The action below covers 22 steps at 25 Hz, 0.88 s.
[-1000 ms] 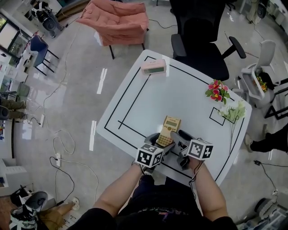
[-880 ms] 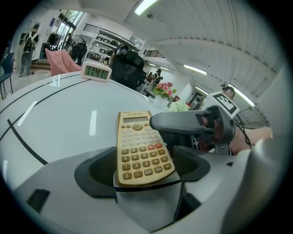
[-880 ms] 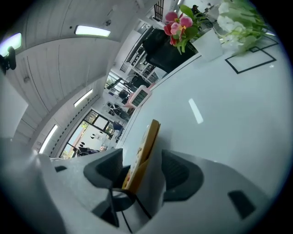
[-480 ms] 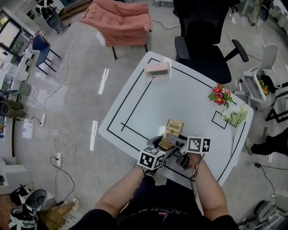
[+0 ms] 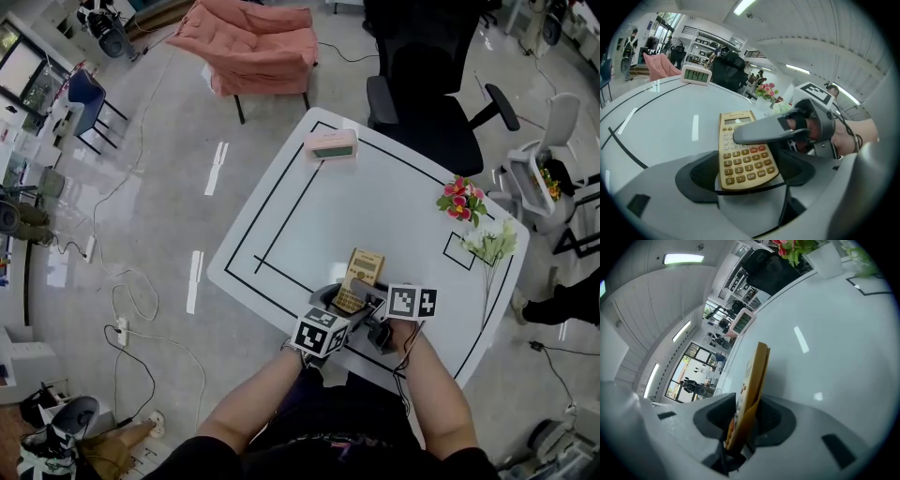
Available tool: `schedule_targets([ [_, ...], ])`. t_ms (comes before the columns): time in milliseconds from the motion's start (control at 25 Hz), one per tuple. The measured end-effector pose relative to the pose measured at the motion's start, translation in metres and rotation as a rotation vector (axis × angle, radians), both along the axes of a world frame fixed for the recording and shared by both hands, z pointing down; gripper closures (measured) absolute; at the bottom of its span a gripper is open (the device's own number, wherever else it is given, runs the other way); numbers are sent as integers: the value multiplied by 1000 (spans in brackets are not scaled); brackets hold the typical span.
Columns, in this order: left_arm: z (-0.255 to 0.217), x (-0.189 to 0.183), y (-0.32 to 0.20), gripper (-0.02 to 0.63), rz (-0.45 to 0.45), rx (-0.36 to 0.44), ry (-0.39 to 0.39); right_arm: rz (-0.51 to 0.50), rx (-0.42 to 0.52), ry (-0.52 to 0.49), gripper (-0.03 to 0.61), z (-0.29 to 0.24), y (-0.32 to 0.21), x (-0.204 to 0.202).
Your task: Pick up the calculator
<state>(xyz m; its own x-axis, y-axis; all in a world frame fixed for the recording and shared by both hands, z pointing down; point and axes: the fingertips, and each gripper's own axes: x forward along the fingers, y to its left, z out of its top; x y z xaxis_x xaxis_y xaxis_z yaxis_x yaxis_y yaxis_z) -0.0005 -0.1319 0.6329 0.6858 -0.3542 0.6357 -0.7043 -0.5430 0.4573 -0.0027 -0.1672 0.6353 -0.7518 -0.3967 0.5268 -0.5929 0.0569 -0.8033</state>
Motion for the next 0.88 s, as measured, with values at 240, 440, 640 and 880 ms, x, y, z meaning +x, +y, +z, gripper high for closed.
schedule_targets([
  [240, -15, -3, -4, 225, 19, 68, -9, 55, 135, -15, 474, -22, -9, 1],
  [440, -33, -11, -8, 229, 24, 147, -13, 130, 277, 62, 492, -44, -23, 21],
  [640, -62, -26, -11, 270, -17, 210, 28, 201, 419, 131, 494, -77, -28, 38],
  [880, -105, -47, -15, 405, -67, 316, 70, 213, 618, 266, 495, -124, -21, 39],
])
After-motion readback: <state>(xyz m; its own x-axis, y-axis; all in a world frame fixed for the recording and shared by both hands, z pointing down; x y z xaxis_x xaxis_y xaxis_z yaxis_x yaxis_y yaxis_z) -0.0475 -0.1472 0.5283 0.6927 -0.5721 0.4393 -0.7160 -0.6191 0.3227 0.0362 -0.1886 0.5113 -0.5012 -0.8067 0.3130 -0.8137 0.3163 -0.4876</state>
